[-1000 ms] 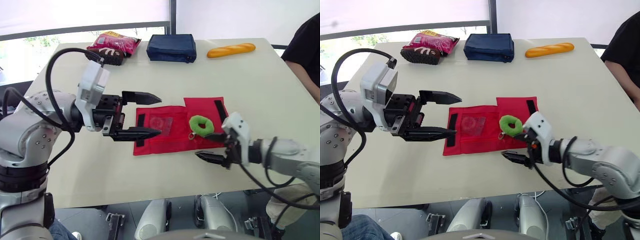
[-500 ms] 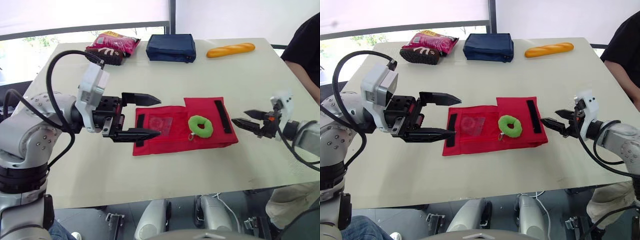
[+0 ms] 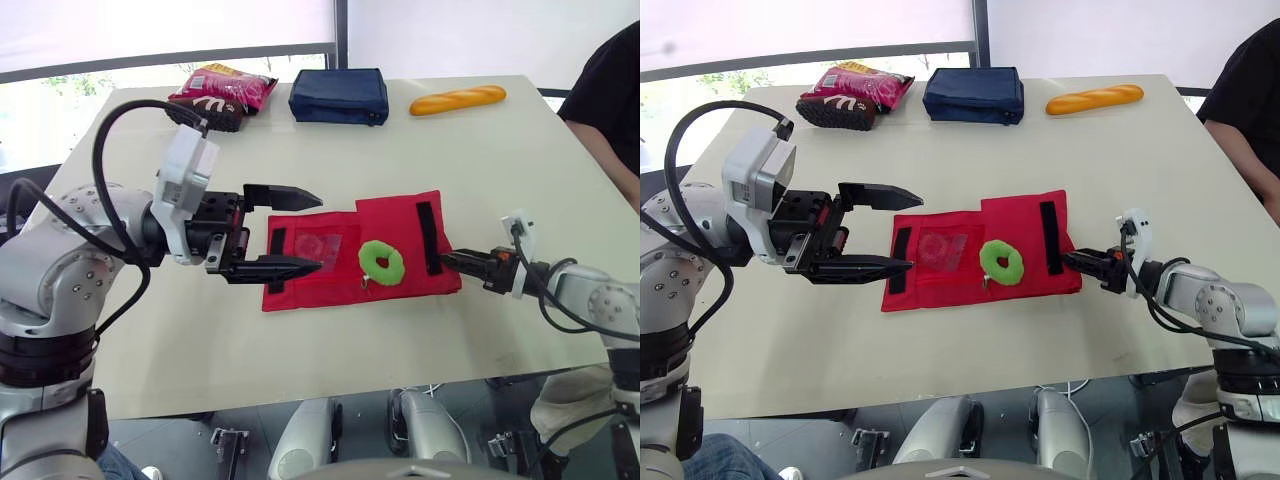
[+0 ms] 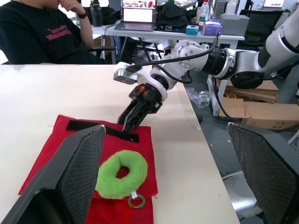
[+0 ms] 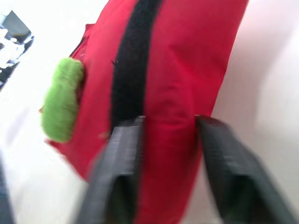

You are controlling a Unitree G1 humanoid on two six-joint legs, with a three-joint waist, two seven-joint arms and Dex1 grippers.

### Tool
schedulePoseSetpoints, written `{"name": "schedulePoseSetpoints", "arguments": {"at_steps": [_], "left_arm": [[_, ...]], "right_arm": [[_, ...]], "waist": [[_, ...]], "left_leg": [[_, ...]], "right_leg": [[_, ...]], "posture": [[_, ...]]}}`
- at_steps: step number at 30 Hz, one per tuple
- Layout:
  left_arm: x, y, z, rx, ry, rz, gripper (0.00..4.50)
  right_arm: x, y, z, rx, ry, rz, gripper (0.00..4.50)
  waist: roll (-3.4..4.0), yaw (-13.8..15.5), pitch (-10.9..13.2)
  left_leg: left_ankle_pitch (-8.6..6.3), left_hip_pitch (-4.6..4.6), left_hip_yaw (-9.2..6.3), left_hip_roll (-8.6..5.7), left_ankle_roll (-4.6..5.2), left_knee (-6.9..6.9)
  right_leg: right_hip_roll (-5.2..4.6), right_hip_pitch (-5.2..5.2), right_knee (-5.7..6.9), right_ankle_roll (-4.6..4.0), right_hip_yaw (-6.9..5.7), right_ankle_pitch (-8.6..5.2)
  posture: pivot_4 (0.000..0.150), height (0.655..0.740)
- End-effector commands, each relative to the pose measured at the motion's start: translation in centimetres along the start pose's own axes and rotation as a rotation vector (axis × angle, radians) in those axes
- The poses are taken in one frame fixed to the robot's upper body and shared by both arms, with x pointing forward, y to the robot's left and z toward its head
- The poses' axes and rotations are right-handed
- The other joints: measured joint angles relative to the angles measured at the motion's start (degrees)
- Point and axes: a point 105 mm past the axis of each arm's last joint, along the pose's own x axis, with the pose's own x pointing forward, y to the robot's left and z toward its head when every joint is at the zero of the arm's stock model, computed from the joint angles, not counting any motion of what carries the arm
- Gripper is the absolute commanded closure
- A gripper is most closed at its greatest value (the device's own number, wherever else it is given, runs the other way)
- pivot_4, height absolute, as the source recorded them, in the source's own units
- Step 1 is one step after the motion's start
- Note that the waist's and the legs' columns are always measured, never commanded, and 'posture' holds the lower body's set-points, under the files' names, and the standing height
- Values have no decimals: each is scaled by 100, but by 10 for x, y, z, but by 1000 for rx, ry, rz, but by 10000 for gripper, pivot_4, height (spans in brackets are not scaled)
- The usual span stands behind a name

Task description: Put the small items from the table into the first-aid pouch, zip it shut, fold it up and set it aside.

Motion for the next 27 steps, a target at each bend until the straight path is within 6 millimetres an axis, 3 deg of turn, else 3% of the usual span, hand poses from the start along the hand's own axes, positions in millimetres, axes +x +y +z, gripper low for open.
{"name": "schedulePoseSetpoints", "arguments": {"at_steps": [1,10,15,20,25,27], "left_arm": [[0,-4,8,52,-4,-4,0],[3,-2,10,56,-5,-14,0],[5,-1,9,53,-7,-20,0],[5,-1,11,53,-3,-20,0],[1,0,8,39,10,9,0],[-1,0,5,25,14,34,0]], "right_arm": [[-5,10,-3,4,2,15,44831],[-38,11,-5,36,-70,-96,44831],[-44,1,0,-80,-92,-196,44831],[-58,-10,18,-177,-125,-223,26286],[-78,-6,42,-364,-171,-203,630],[-83,-4,52,-443,-186,-203,630]], "waist": [[0,-3,0],[0,8,0],[0,2,0],[0,6,0],[0,2,0],[0,-8,0]], "left_leg": [[0,1,-1,0,0,0],[0,1,3,-4,0,1],[0,1,4,-4,0,1],[0,2,10,-3,0,2],[0,2,7,-2,0,1],[0,4,9,-1,1,1]], "right_leg": [[0,1,0,0,0,0],[-2,2,-1,2,2,0],[1,2,-1,4,2,1],[5,2,-1,6,2,0],[6,2,-1,5,3,0],[7,2,-1,6,4,0]], "posture": [[1500,7397],[1500,7397],[1500,7397],[1500,7397],[1500,7397],[1500,7397]]}}
